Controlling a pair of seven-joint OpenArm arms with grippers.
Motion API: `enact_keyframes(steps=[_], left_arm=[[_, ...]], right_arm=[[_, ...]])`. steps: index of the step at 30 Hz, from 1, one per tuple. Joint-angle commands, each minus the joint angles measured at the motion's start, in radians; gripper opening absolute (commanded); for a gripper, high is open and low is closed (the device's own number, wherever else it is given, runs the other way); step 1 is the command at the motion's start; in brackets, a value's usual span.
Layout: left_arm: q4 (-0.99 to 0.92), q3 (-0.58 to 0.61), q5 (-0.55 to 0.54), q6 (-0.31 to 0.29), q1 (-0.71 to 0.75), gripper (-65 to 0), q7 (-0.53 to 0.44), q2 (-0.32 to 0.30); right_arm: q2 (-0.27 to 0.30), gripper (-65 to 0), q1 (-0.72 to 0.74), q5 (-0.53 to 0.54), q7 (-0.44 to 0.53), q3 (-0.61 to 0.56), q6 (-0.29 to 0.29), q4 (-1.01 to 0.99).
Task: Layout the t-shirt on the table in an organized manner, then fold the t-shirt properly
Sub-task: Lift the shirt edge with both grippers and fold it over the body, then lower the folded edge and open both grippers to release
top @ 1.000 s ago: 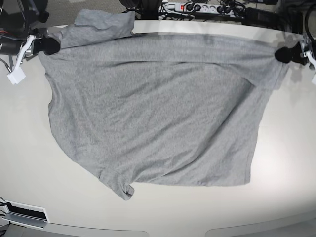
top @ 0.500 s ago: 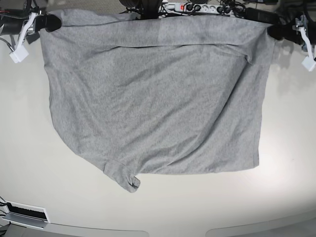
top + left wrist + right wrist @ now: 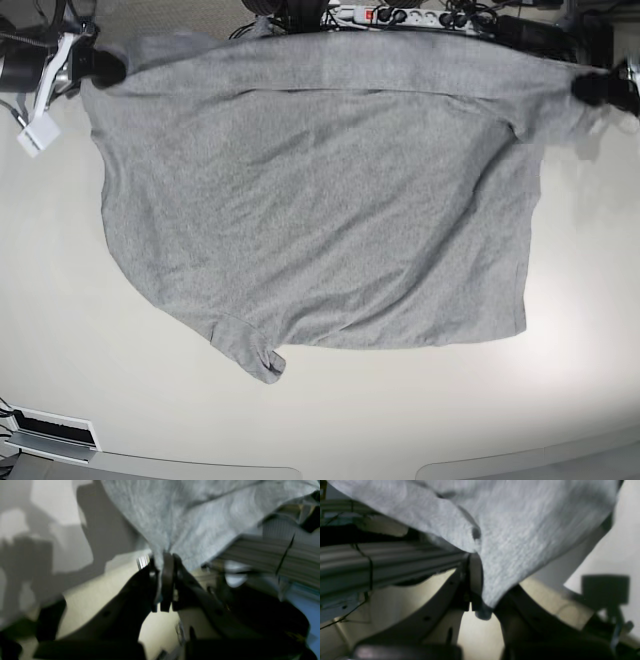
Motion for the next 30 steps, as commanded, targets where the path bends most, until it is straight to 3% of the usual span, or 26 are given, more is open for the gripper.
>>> enact_keyframes(steps=[1,11,14,24,30], left_arm=[[0.012,-0.015,-0.021,-0.006,-0.029,-65.0,-0.010,-0.029],[0.012,-0.014,-0.021,-0.006,-0.173,-65.0,-0.060,-0.025],[0.012,-0.014,-0.021,-0.006,-0.218,-65.0,-0.094,0.003],[0.012,-0.013,0.185,-0.006,-0.273,-65.0,-0.219,0.120],[0.012,-0.013,0.277,-0.006,-0.274,-65.0,-0.315,0.137]], right_arm=[[0.019,-65.0,0.018,0.018,0.011,0.008,0.006,0.015],[0.019,-65.0,0.150,0.012,0.011,0.008,0.006,0.015],[0.016,-65.0,0.163,-0.072,0.017,0.008,0.006,0.013],[0.005,-65.0,0.163,-0.374,0.285,0.005,0.006,0.013],[0.005,-65.0,0.166,-0.403,0.354,0.005,0.006,0.013]])
